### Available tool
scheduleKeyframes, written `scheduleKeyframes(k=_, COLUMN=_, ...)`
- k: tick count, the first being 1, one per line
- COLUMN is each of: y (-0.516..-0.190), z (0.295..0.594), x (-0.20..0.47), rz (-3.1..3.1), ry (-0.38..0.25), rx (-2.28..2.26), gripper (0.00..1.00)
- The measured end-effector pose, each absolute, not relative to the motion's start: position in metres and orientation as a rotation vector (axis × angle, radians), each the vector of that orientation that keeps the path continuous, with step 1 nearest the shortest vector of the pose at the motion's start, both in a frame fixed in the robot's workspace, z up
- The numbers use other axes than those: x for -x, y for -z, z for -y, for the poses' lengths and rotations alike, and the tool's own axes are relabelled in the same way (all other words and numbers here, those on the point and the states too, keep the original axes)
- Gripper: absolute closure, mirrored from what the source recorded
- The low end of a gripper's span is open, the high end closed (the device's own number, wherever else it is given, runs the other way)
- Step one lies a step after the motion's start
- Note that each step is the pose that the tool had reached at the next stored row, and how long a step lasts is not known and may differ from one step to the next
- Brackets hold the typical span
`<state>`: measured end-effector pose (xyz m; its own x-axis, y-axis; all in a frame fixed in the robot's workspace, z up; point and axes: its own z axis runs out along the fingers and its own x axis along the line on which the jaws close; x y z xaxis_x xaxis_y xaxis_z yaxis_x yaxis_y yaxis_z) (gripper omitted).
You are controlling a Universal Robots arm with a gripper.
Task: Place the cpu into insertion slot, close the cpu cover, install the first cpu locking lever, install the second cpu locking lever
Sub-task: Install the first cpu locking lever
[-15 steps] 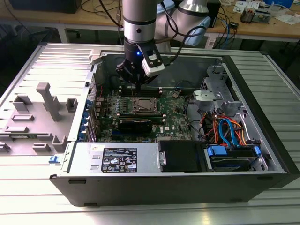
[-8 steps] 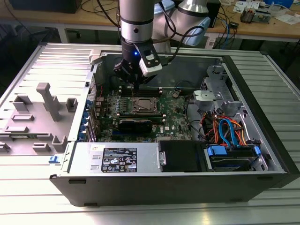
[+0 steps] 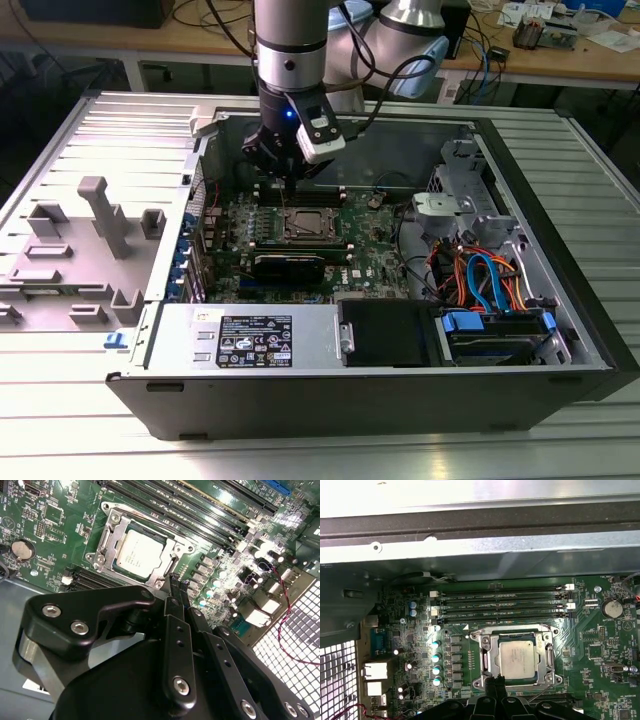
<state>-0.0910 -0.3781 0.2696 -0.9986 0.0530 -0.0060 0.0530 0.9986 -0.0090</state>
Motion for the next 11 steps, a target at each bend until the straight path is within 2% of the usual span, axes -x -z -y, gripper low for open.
scheduleKeyframes(k=11, y=-0.27, z=0.378, x=0.102, rz=-3.135, ry=0.014, rx=-0.065, gripper=0.89)
